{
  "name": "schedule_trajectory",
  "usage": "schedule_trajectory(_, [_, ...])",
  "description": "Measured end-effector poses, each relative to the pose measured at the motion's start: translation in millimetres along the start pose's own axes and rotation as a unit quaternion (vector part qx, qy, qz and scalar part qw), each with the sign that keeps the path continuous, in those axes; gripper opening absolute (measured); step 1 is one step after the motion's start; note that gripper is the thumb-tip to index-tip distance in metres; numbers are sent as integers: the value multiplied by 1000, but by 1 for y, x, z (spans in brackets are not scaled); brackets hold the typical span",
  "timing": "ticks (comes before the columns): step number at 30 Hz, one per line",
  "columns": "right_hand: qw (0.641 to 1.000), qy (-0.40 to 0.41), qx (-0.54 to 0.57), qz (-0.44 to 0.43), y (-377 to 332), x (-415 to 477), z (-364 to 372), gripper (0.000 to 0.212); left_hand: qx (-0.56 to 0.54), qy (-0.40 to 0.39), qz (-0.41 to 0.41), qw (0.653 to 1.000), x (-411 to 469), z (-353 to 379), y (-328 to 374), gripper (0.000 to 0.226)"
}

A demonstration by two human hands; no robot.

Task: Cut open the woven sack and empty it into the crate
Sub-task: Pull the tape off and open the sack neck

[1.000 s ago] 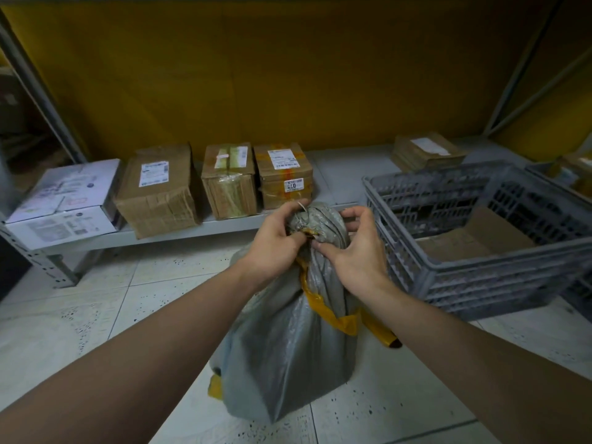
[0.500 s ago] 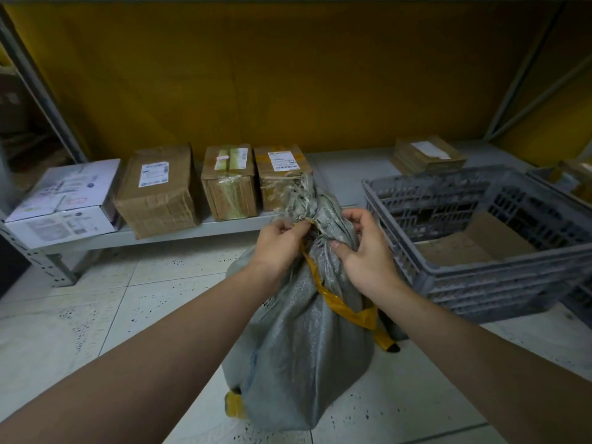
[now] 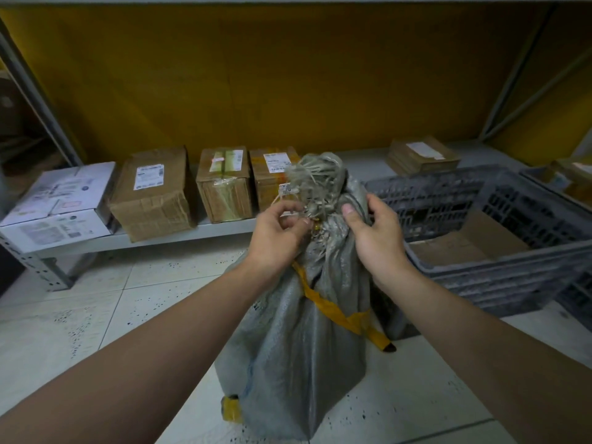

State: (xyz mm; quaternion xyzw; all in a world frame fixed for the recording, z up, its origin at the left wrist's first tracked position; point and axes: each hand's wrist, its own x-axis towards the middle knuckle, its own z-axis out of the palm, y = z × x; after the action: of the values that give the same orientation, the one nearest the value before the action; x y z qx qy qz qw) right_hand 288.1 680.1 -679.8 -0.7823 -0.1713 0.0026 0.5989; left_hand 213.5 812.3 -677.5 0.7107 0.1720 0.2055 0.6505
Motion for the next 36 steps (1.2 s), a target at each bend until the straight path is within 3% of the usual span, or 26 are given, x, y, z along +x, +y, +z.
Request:
schedule_trajectory(2, [999,8,22,33,2,5,-2,61,29,4,4,1000,2,0,-2,18])
schedule_trajectory(3, [998,13,35,50,2,6,-2,66,40,7,8,999,2,1,-2,20])
schedule_trajectory(9, [990,34,91,106,10,13,0,62,61,53,23,996,10,4,-2,25])
schedule_trajectory(15, [986,69,110,102,11,17,-6,58,48,80,22,995,11,-3,-4,22])
schedule_trajectory(19, [982,117,96,110,4,19,-7,46,60,92,47,993,8,-7,-4,37])
schedule_trajectory(23, [969,155,115,155,0,27,-12,48,65,73,61,993,5,-6,2,45])
schedule_trajectory(27, [994,85,5,75,-7,17,-15,30,32,116,43,992,10,-7,0,39])
schedule_trajectory(30, [999,-53,-8,12,-15,4,-14,59,20,87,41,995,9,-6,-1,40])
schedule_trajectory(33, [993,-104,-44,-18,-12,2,-5,97,30,41,47,998,8,-1,0,31])
schedule_trajectory(35, [995,-87,-52,-13,-9,4,-1,99,35,4,44,998,7,-1,1,29])
schedule_trajectory(36, [995,-81,-53,-6,-6,7,-1,87,38,-11,44,998,6,-1,2,29])
